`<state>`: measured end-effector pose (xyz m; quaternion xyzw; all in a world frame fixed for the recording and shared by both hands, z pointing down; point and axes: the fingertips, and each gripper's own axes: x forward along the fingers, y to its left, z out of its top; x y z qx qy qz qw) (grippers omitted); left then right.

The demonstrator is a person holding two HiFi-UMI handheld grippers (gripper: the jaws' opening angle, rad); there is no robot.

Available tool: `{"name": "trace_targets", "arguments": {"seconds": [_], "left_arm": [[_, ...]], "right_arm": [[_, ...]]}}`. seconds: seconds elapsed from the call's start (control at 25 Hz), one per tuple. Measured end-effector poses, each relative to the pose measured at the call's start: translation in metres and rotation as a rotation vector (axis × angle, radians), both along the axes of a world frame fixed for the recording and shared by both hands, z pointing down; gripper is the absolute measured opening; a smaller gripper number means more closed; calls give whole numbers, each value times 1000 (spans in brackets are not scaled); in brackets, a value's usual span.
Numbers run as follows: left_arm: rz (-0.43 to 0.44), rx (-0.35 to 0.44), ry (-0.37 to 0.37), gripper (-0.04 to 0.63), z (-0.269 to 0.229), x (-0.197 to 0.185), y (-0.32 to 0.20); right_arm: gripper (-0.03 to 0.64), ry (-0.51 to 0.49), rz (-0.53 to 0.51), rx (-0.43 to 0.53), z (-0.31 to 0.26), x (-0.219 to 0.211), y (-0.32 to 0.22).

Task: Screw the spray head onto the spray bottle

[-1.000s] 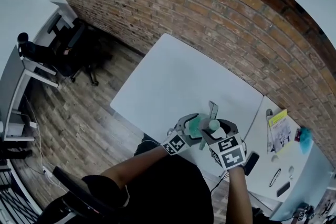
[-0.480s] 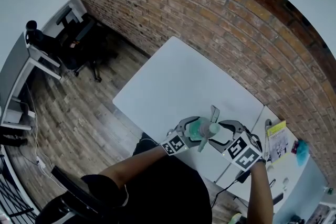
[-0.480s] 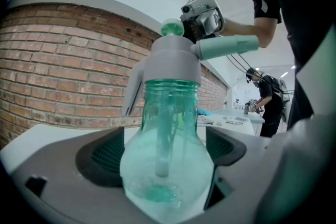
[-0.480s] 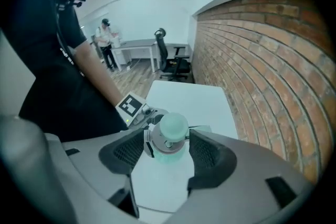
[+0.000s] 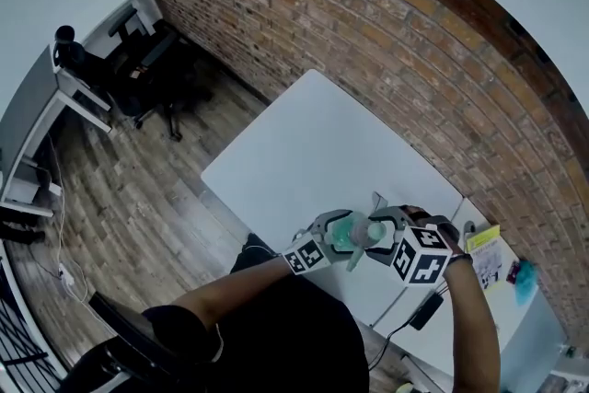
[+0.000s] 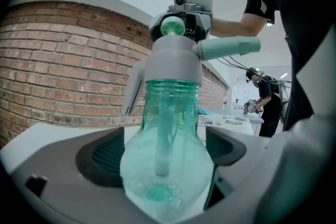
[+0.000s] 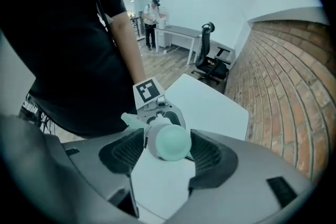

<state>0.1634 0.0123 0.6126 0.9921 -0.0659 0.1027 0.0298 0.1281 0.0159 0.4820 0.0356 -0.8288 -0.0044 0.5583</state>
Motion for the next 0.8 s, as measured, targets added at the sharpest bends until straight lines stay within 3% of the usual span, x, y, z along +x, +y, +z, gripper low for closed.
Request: {"name": "trace_targets", "arguments": {"seconds": [0.24,0.36,0.44,0.6,0.8], "left_arm": [[-5,-4,0,479,-1,-1,0],[-16,-3,2,479,0,-1,0],[-19,-1,3,479,-1,-1,1],[-24,-1,4,479,-1,-1,0],[-25,-3,3,479,-1,-1,0]], "right_arm": [[261,173,-232,38,21,5,4],[261,221,-272,59,29,5,2],[261,220,-243,38,30,4,3],[261,182,-58,-48,29,1,1],[261,133,100,-64,29,0,-2]]}}
